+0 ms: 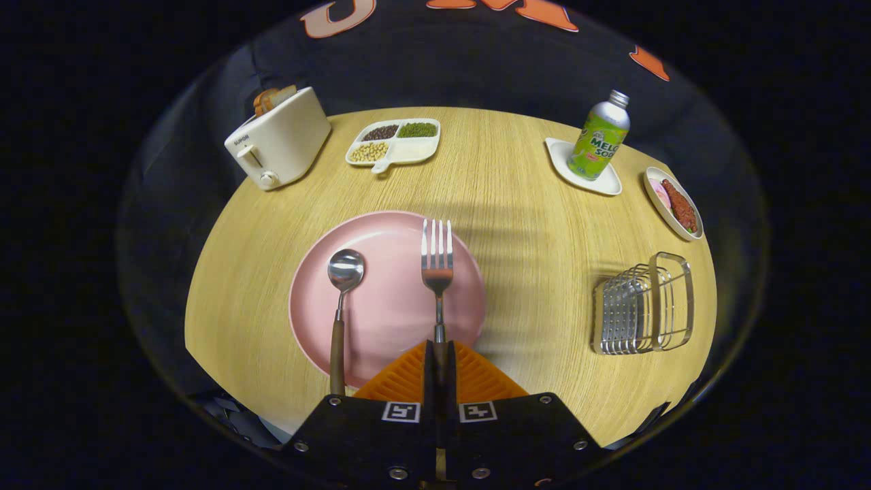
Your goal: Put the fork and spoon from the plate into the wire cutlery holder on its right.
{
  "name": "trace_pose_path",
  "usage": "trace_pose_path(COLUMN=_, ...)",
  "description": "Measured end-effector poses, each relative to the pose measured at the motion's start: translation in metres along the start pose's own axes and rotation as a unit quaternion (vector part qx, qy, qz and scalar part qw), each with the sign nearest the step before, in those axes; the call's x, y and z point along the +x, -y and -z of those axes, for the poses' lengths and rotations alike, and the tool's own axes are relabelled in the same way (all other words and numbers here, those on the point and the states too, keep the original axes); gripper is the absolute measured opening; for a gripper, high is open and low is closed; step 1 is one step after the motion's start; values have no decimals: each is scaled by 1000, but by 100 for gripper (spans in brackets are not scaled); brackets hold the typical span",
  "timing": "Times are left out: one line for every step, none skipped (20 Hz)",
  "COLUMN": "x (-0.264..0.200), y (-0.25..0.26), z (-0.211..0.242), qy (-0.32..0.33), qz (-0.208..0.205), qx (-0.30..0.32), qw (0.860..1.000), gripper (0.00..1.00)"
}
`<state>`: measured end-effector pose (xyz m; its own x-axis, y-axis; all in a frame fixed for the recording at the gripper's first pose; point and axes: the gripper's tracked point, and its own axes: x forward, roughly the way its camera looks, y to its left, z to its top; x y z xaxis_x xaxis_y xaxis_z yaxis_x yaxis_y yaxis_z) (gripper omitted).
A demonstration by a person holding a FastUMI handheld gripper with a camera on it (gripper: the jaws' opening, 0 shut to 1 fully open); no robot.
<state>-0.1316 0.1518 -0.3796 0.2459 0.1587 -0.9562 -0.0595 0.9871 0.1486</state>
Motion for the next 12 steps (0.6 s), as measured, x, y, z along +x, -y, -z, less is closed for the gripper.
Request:
trace_pose_path(x=-9, y=7, z=-5, qy=14, qz=1, qx=5, qw=1000, gripper=6)
trace_pose_path(x=-18, y=15, z=-12, qy=30, qz=3, qx=9, qw=1000, gripper=6)
trace_pose_path(x=-29, y=26, z=-18, qy=45, qz=10, qx=12, qw=999, gripper=6)
trace_pose_path(x=-40, y=38, z=-24, qy=60, qz=18, qx=16, qw=998, gripper=6)
trace_pose_path(x=-50, y=49, z=-29, qy=72, qz=25, qx=21, qw=997, gripper=6)
trace_pose_path(x=-60, y=61, z=-32, qy=82, qz=33, qx=26, qw=996, gripper=6)
trace_pose_path(x=-70, y=72, z=-37, qy=92, qz=41, qx=30, qw=995, gripper=6)
trace_pose_path(x=-79, y=85, z=-40, qy=99, qz=50, qx=34, qw=993, gripper=6)
trace_pose_path(x=-86, y=95, z=-41, qy=106, qz=59, qx=36, qw=992, gripper=6)
trace_pose_path(x=-93, y=106, z=-42, qy=110, qz=67, qx=36, qw=991, gripper=6)
trace_pose_path(x=-99, y=118, z=-40, qy=107, qz=74, qx=36, qw=991, gripper=6)
trace_pose_path(x=-104, y=127, z=-38, qy=102, qz=80, qx=37, qw=991, gripper=6)
